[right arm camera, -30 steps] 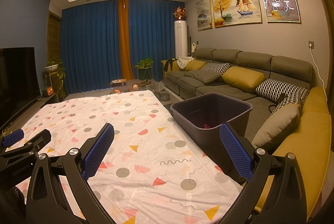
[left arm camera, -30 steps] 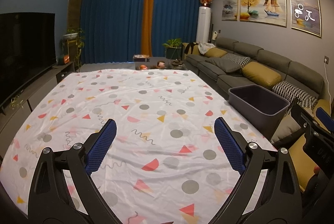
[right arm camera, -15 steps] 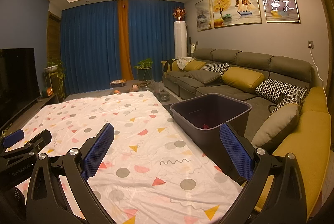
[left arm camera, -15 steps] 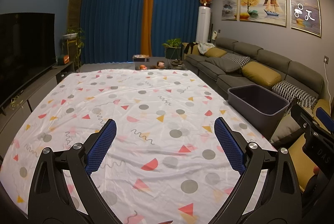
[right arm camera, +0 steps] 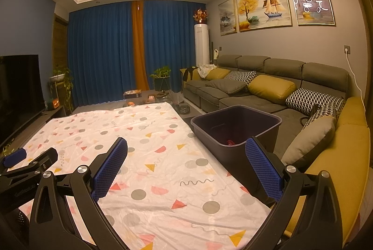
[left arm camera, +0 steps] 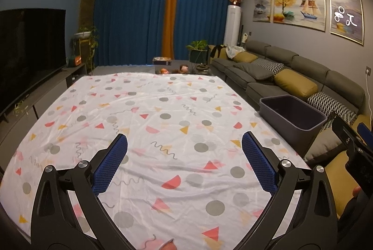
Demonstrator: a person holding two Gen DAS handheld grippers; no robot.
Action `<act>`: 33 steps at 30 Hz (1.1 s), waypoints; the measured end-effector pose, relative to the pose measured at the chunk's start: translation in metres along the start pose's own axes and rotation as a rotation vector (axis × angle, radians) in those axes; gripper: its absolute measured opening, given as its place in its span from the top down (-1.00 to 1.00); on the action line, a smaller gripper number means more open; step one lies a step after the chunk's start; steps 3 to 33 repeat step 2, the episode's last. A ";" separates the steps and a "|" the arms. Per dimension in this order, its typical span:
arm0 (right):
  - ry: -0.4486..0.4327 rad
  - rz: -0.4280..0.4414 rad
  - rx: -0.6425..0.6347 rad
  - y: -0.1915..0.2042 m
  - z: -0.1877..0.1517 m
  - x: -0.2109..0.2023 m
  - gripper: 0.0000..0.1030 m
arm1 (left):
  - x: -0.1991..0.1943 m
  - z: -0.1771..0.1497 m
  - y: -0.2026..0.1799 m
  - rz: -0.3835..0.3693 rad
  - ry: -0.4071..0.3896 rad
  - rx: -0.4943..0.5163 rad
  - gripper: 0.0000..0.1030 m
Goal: Collect trash
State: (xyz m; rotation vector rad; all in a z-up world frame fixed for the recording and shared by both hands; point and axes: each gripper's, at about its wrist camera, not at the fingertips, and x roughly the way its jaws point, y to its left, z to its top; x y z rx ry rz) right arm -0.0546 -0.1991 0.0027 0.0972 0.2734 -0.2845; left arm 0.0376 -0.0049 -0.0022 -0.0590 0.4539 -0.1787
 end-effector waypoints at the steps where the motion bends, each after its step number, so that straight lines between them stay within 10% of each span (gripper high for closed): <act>1: 0.000 0.000 0.000 0.000 0.000 0.000 -0.90 | 0.000 0.000 0.001 0.005 0.000 -0.004 -0.88; 33: 0.000 0.001 0.001 0.000 0.000 0.000 -0.90 | 0.000 0.001 0.002 0.008 -0.002 -0.006 -0.88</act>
